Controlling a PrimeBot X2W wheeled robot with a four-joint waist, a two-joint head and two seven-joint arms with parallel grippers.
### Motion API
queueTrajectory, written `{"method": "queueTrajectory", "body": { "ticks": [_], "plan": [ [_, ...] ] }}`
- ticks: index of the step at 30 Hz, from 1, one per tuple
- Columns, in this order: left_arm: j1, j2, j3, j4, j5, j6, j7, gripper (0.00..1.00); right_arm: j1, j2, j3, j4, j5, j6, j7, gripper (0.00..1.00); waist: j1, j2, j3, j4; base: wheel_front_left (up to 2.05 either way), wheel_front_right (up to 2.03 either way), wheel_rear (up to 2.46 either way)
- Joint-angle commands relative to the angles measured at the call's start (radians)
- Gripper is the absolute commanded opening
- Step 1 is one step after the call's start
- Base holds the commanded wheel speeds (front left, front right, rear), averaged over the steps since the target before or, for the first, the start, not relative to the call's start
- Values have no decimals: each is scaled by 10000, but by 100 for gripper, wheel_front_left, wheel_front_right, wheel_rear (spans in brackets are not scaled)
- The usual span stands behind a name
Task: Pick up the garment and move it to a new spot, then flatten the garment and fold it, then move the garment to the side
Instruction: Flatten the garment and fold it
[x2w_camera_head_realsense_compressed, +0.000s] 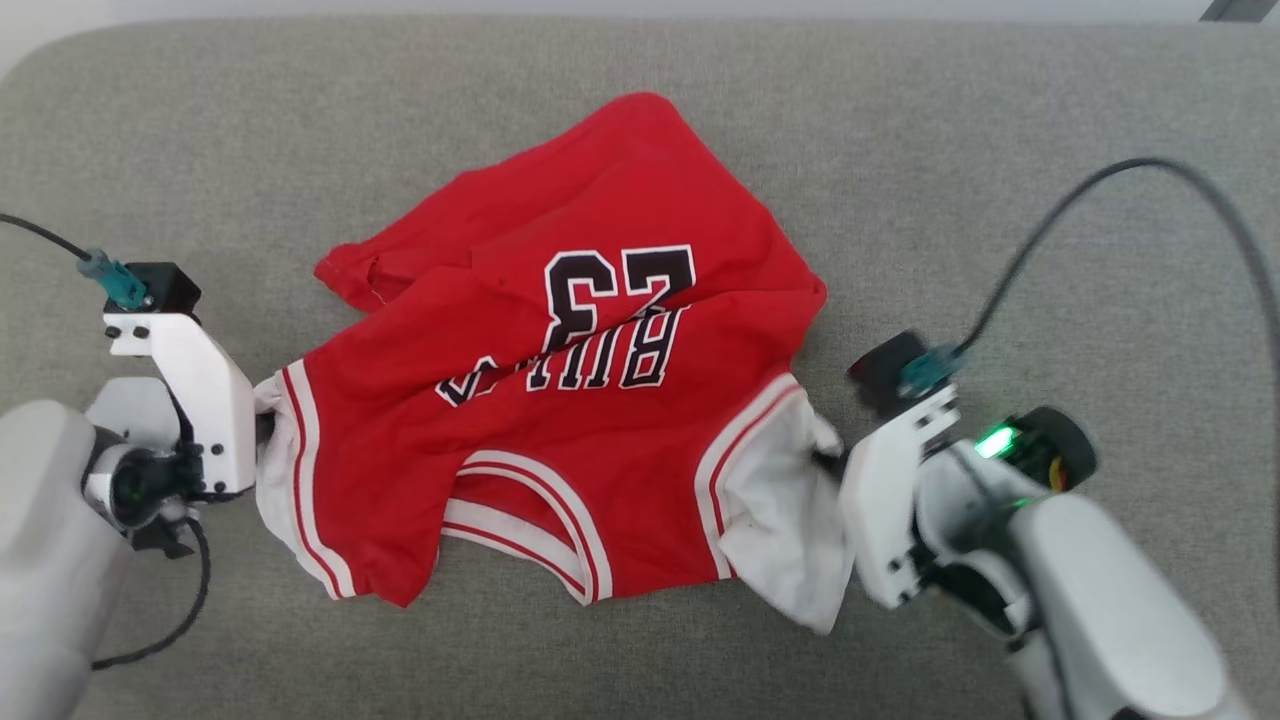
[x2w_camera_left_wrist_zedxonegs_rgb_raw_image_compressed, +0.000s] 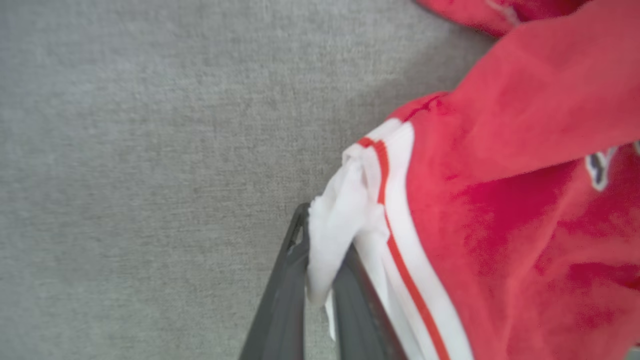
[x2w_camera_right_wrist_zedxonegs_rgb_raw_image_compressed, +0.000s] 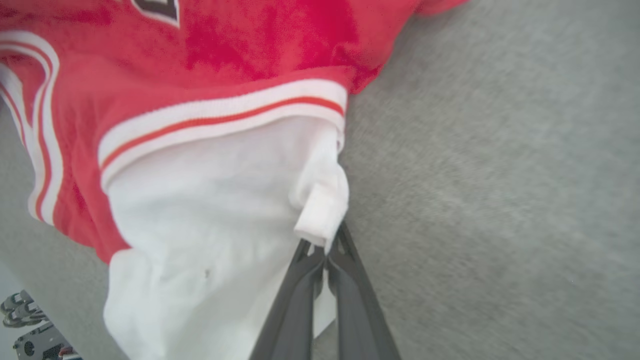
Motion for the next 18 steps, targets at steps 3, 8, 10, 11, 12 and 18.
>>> {"method": "queueTrajectory", "body": {
  "ticks": [3, 8, 10, 11, 12, 18],
  "plan": [
    [-327, 282, 161, -402, -229, -53, 283, 0, -166, -204, -449, -710, 360, -5, 270, 0, 0, 0, -374, -22, 0, 0, 0],
    [-486, 611, 260, -1056, -429, 31, 832, 0, -316, -347, -1104, -1355, 846, -5, 665, 0, 0, 0, -865, -36, 0, 0, 0],
    [-627, 763, 305, -1499, -502, 125, 1092, 0, -432, -358, -1461, -1545, 1012, -5, 835, 0, 0, 0, -1106, -41, 0, 0, 0],
    [-658, 794, 359, -1701, -585, 202, 1232, 0, -543, -412, -1591, -1641, 1045, -3, 908, 0, 0, 0, -1225, -36, 0, 0, 0],
    [-686, 856, 381, -1944, -630, 266, 1368, 0, -655, -377, -1778, -1717, 1154, -3, 976, 0, 0, 0, -1329, -37, 0, 0, 0],
    [-989, 1053, 628, -3135, -919, 720, 1971, 0, -1527, -297, -2501, -1998, 1525, -3, 1366, 0, 0, 0, -1819, -65, 0, 0, 0]
  ]
}}
